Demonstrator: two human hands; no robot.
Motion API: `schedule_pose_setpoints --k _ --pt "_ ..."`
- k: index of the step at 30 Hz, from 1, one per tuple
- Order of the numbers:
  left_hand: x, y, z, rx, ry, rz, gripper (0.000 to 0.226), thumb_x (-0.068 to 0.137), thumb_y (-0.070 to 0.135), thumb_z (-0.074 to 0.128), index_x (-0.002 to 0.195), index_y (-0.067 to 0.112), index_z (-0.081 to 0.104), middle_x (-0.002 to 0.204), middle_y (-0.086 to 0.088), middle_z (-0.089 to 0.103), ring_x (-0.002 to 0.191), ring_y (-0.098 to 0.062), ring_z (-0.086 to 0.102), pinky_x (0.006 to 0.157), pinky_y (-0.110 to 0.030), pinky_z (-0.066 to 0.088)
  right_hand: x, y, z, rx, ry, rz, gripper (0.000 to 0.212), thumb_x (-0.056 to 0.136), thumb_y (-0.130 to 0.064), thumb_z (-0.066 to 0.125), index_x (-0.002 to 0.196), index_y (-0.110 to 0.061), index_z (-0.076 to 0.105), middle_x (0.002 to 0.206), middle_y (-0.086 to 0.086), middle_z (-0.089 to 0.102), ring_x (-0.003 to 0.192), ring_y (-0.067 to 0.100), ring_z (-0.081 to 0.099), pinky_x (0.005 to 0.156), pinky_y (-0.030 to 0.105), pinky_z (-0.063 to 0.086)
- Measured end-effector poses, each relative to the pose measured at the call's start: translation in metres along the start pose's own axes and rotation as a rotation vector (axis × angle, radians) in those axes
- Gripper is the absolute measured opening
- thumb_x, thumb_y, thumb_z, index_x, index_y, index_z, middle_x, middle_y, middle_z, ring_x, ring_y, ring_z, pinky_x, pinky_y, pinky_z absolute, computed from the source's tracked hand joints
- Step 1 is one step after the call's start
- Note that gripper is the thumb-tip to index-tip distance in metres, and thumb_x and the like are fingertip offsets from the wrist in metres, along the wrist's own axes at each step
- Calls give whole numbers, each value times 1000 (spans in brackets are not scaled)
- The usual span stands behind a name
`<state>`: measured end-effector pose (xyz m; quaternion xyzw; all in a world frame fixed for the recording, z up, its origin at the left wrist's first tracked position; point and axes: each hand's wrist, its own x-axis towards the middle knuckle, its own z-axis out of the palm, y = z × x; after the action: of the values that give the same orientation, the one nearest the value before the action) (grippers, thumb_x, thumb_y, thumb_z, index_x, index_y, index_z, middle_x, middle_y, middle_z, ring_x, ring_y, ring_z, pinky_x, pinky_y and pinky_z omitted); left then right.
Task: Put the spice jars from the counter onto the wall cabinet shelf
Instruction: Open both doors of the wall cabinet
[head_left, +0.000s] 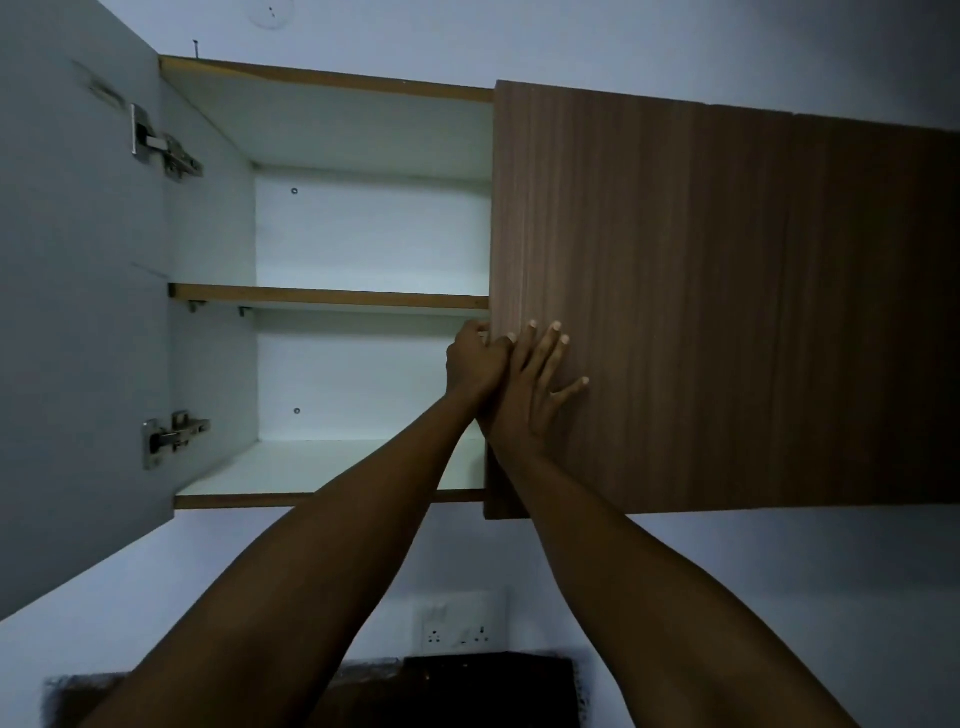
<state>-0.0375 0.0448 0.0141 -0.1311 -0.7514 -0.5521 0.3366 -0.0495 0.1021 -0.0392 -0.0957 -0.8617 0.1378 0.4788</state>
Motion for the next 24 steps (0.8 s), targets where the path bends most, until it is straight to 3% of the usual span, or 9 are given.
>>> schedule_pose_setpoints --k 4,7,9,13,15,17,19,21,24 --pt "-5 7 1 54 123 65 35 92 43 69 104 11 63 97 -5 70 92 -23 69 86 -43 59 -10 6 -20 33 -9 -34 112 86 -59 63 164 -10 -1 170 23 -6 159 40 0 116 73 21" --pt "-25 27 2 61 156 149 37 91 50 68 88 14 58 76 2 60 73 -16 59 71 -34 50 -21 14 -51 51 22 -40 98 96 -49 55 164 -12 -5 170 21 -9 160 39 -2 118 70 24" --pt "-41 44 3 65 143 234 35 92 47 68 87 14 56 73 3 54 67 -12 51 66 -29 43 -29 23 -75 106 31 -36 99 97 -48 56 164 -13 -8 171 19 -12 160 36 -4 120 68 22" --pt "-76 86 11 79 50 355 29 92 39 67 86 17 49 69 6 48 60 -8 44 59 -23 36 -47 57 -130 366 8 -40 124 82 -45 77 163 -15 -12 172 9 -12 161 30 -7 125 59 15" --pt "-94 110 20 85 14 381 30 89 42 67 86 18 49 67 8 49 58 -8 46 55 -23 35 -58 77 -157 407 19 -34 123 82 -35 80 163 -18 -11 173 7 -2 161 30 2 126 56 23" --pt "-113 133 34 85 -19 404 33 86 45 68 89 15 53 69 5 56 59 -10 54 53 -24 39 -68 102 -184 409 45 -34 117 84 -26 78 162 -23 -10 168 11 22 155 34 29 118 54 41" --pt "-132 154 49 60 -43 425 34 84 44 69 91 13 55 70 4 59 60 -12 58 53 -24 44 -76 127 -208 386 82 -22 111 86 -20 72 161 -26 -10 146 14 53 127 34 61 98 51 57" --pt "-153 175 68 13 -69 445 32 82 41 70 84 15 50 65 8 55 56 -10 55 51 -24 42 -80 154 -231 385 105 10 107 88 -15 69 162 -23 -8 121 11 65 98 26 71 80 44 63" --pt "-187 210 102 -49 -107 499 35 81 40 69 79 20 40 67 1 57 58 -16 55 52 -31 44 -81 196 -264 439 126 73 101 92 -14 69 163 -19 -3 113 8 69 90 21 72 74 35 63"
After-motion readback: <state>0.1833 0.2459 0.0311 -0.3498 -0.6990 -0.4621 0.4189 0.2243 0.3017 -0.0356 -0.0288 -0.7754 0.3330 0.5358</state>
